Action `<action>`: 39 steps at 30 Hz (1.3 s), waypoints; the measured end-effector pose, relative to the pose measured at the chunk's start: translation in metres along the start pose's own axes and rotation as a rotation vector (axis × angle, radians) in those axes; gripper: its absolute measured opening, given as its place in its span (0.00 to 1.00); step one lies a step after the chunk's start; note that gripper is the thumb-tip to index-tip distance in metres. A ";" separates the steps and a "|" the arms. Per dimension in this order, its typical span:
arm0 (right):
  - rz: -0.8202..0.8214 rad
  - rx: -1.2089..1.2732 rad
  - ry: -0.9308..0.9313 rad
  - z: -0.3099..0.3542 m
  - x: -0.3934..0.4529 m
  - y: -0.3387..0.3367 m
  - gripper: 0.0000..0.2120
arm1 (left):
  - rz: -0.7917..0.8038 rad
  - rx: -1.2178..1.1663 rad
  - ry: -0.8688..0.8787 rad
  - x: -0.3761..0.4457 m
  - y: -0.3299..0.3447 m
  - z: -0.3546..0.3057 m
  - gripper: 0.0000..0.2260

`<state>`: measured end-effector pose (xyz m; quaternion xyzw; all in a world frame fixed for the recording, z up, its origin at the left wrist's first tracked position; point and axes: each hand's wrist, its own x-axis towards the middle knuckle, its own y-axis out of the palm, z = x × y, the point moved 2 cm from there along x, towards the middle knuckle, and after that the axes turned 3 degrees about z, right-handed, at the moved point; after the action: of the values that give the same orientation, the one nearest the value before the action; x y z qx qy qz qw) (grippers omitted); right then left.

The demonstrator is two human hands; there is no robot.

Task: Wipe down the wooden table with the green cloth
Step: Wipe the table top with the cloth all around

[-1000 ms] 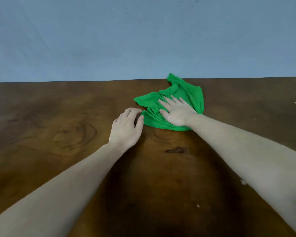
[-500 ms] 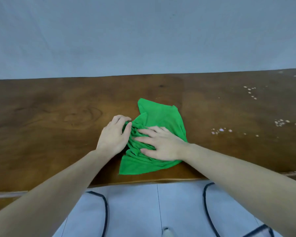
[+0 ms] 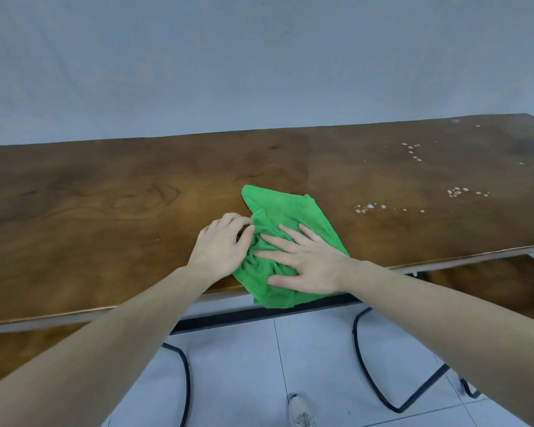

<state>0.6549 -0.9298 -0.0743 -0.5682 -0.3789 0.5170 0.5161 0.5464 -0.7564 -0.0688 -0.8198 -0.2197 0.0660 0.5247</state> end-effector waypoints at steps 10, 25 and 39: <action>-0.003 -0.030 -0.043 -0.058 -0.023 0.000 0.27 | 0.030 0.049 -0.006 0.021 0.008 -0.009 0.18; 0.005 -0.025 0.013 -0.208 0.145 -0.043 0.31 | -0.046 0.048 -0.208 0.175 0.035 -0.017 0.19; -0.003 -0.078 -0.038 -0.343 0.308 -0.090 0.32 | -0.115 0.206 -0.292 0.279 0.071 -0.026 0.23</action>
<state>1.0544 -0.6832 -0.0703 -0.5771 -0.4095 0.5118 0.4872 0.8256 -0.6836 -0.0866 -0.7297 -0.3319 0.1763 0.5712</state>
